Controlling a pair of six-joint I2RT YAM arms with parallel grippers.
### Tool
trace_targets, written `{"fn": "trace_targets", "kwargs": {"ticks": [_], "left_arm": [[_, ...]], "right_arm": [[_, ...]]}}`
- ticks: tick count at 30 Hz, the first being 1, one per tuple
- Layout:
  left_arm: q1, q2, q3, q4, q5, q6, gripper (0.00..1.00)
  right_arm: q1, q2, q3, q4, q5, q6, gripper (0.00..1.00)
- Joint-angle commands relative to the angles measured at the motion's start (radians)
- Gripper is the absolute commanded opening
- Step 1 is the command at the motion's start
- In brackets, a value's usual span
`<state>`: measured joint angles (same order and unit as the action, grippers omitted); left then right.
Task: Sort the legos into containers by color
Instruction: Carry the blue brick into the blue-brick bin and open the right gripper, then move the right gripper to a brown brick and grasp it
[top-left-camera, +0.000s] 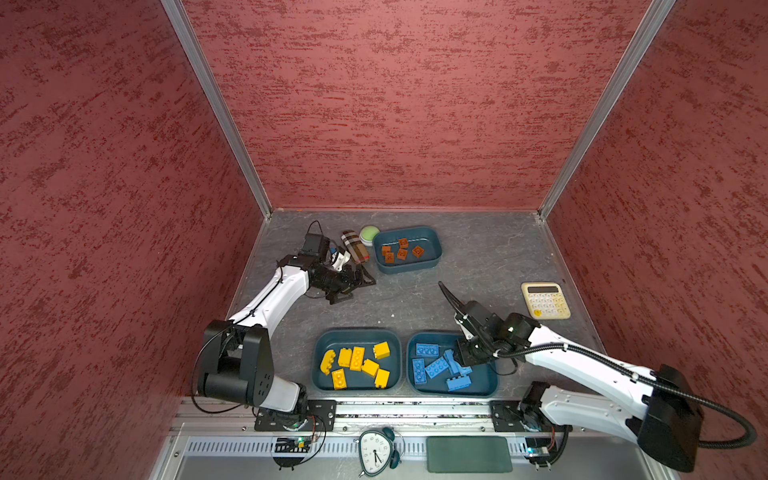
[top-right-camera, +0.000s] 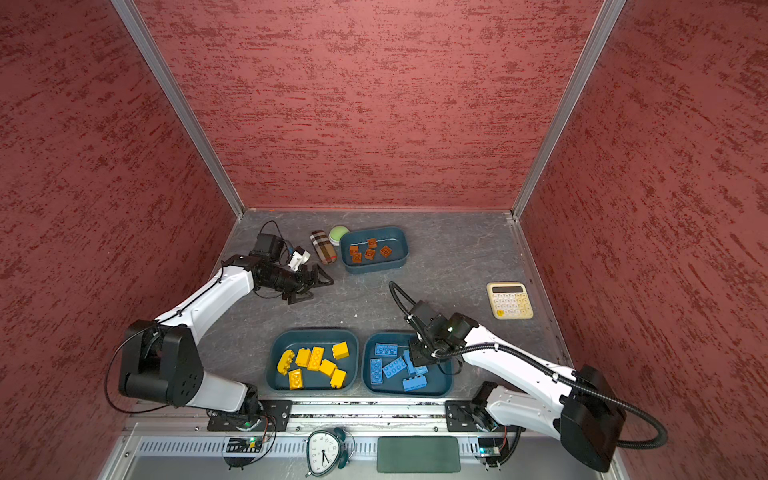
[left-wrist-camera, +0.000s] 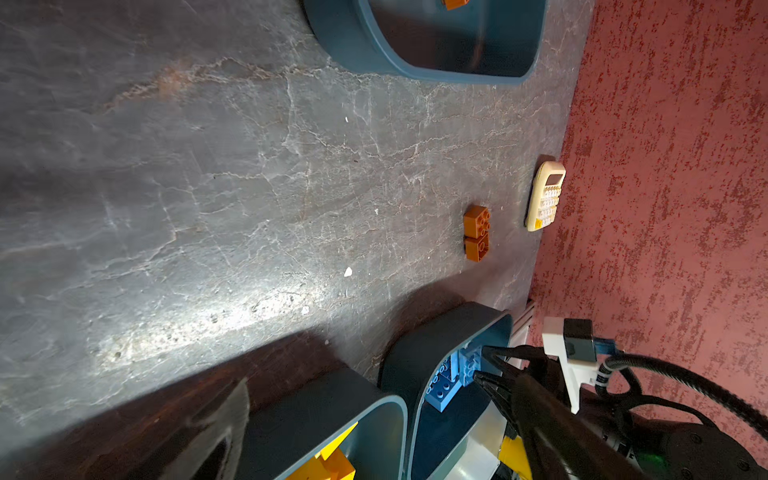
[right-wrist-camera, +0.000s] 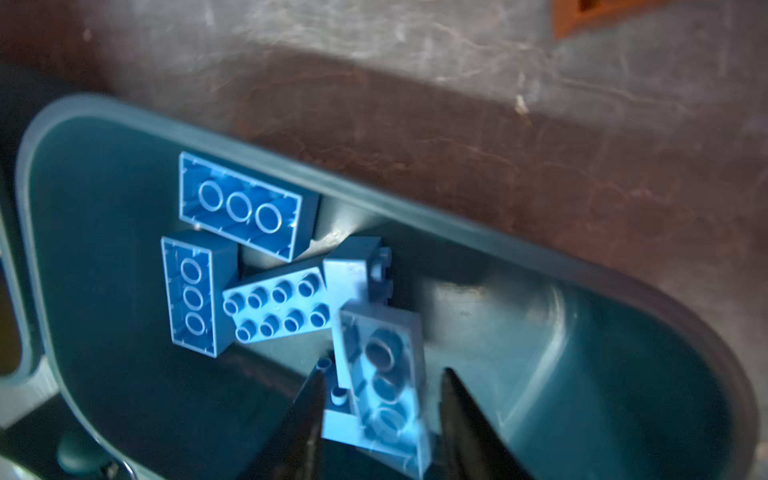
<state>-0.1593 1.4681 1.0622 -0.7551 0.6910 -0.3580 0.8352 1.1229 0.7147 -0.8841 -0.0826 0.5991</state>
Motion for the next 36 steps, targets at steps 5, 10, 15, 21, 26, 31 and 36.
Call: {"fn": "trace_targets", "kwargs": {"ticks": [5,10,15,21,26,31,36], "left_arm": [[-0.003,-0.019,0.019,0.006,-0.001,0.014,0.99],[-0.003,-0.021,0.02,0.012,0.003,0.009,0.99],[0.0,-0.042,0.021,0.016,0.003,0.002,0.99],[0.003,-0.062,0.009,0.031,0.009,-0.018,0.99],[0.007,-0.077,0.001,0.026,0.01,-0.02,0.99],[0.01,-0.092,-0.007,0.018,0.012,-0.022,0.99],[0.018,-0.106,-0.014,0.007,0.007,-0.018,0.99]], "right_arm": [[-0.046,0.029,0.152,0.007,0.183,-0.035,0.64],[-0.221,0.075,0.2,0.107,0.162,-0.144,0.66],[-0.319,0.235,0.233,0.175,0.158,-0.257,0.67],[-0.372,0.398,0.248,0.253,0.123,-0.34,0.68],[-0.395,0.486,0.257,0.293,0.108,-0.381,0.67],[-0.404,0.55,0.285,0.291,0.105,-0.406,0.61],[-0.403,0.533,0.265,0.257,0.079,-0.393,0.58]]}}
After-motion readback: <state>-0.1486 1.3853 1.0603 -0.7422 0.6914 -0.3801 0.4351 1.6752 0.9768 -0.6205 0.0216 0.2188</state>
